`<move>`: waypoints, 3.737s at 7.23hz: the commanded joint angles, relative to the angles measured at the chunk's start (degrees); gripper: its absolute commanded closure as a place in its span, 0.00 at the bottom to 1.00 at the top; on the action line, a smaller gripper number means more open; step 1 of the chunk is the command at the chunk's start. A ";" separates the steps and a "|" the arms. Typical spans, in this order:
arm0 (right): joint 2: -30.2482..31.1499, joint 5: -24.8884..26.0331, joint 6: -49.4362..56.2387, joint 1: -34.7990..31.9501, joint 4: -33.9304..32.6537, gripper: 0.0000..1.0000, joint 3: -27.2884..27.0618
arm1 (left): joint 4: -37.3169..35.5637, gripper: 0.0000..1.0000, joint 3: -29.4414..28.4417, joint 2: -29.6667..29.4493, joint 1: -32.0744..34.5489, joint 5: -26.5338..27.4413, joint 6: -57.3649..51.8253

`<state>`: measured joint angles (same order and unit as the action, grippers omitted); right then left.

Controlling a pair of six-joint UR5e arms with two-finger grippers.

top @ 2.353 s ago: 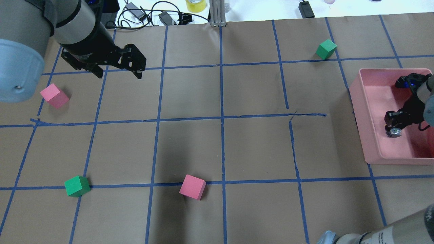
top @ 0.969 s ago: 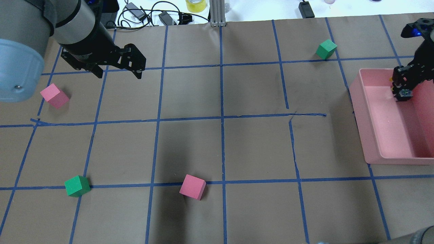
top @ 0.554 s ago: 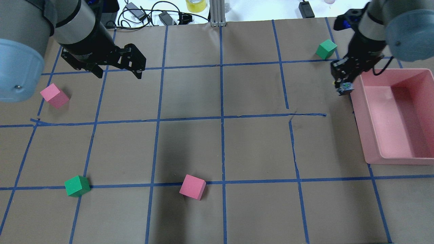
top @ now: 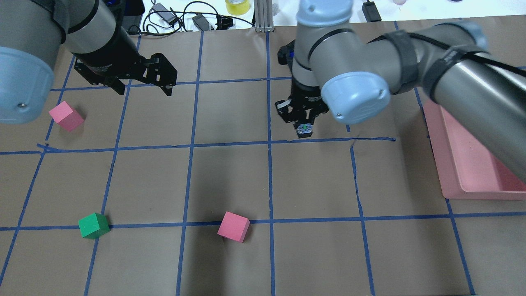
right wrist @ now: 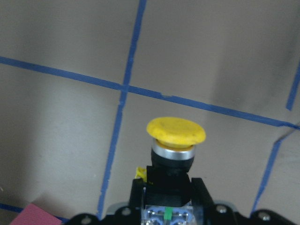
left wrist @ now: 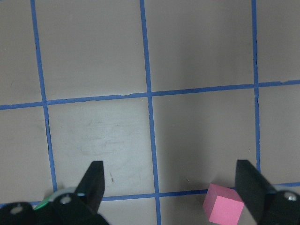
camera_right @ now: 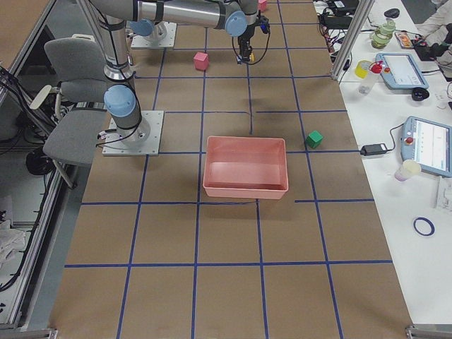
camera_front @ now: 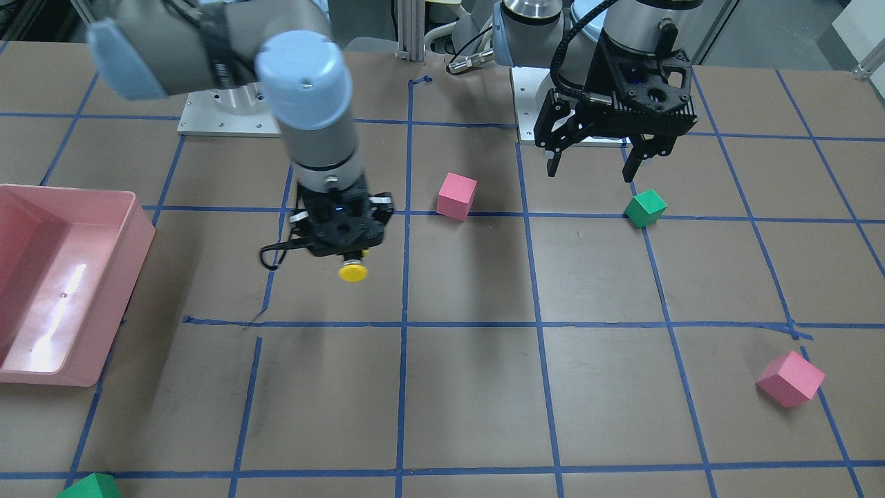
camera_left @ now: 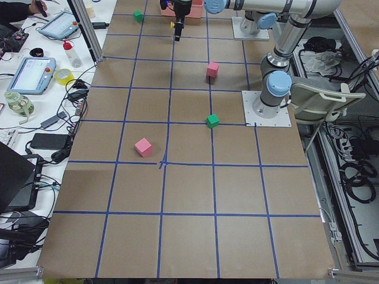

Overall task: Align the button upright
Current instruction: 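Carry the button out of the tray toward the table center, then lower the held button near the table center with the right gripper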

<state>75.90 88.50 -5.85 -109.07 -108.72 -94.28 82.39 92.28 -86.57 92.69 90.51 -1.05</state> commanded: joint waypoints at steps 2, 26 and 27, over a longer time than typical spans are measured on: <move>-3.56 -1.83 -5.05 -4.13 -7.11 1.00 -0.73 | -0.30 0.00 -0.87 -1.05 -0.23 -0.33 -0.09; -8.48 -2.64 -138.08 -5.63 -14.41 1.00 -4.78 | -11.38 0.00 4.13 -2.20 -0.67 -0.86 3.25; -9.36 -0.63 -147.08 -5.63 -15.89 1.00 -4.51 | -11.55 0.00 4.13 -2.20 -0.76 -0.86 3.25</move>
<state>67.55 85.44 -143.69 -114.70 -123.12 -99.13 71.02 96.42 -88.76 92.00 89.65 2.23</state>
